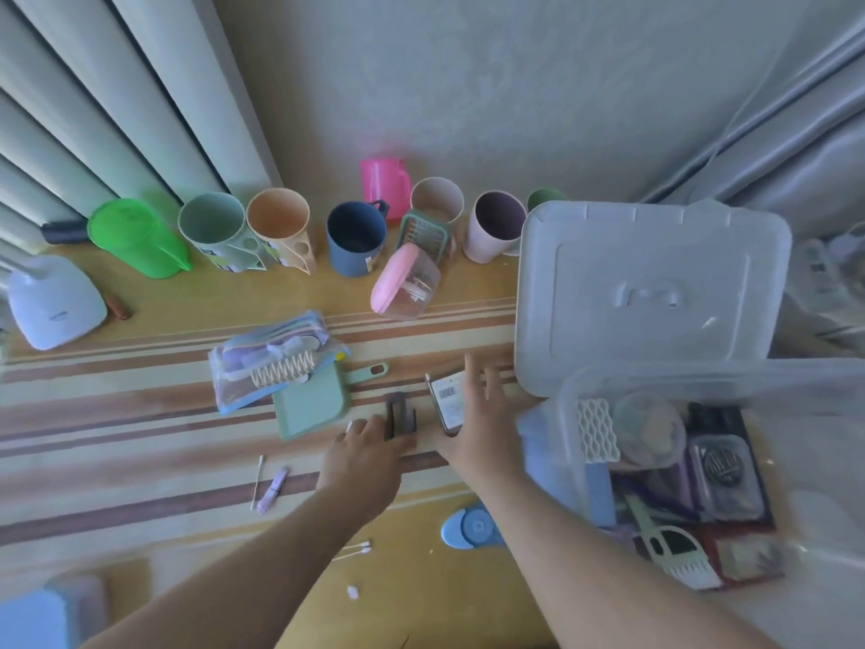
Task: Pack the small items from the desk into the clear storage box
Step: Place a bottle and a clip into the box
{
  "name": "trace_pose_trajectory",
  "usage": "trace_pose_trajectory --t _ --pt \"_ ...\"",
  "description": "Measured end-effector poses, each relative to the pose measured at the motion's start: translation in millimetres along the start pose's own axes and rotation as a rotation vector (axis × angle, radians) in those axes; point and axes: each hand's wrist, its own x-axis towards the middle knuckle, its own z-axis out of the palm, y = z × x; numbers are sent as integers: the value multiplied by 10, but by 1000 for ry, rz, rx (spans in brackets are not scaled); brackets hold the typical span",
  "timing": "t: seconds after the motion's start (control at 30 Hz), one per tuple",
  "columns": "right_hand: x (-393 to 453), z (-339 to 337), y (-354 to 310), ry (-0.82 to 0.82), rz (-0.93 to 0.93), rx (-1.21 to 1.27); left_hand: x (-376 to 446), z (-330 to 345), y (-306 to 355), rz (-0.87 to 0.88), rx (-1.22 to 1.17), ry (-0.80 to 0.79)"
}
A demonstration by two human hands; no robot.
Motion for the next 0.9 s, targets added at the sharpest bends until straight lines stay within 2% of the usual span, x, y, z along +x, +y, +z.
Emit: trace_pose_trajectory --t 0.1,0.27,0.33,0.4,0.47,0.6,0.73,0.8,0.9 --pt "-171 95 42 -47 187 42 -234 208 -76 -90 -179 -52" --pt "-173 107 115 -18 239 215 -240 289 -17 -182 -404 245" --pt "-176 66 102 -16 225 207 -149 247 79 -208 -484 228" --pt "-211 -24 34 3 184 152 -4 219 130 -270 -448 129" --pt "-236 -125 -40 44 128 146 98 178 149 -280 -343 96" --pt "-385 -349 -202 75 60 397 90 191 106 -253 -362 134" --pt "-778 -926 -335 53 -180 701 -191 0 120 -198 -458 245" --pt "-930 -1330 -228 48 -305 741 -361 -173 177 -168 -552 282" --pt "-1055 -1965 329 86 -422 641 -575 -492 434 -177 -681 328"
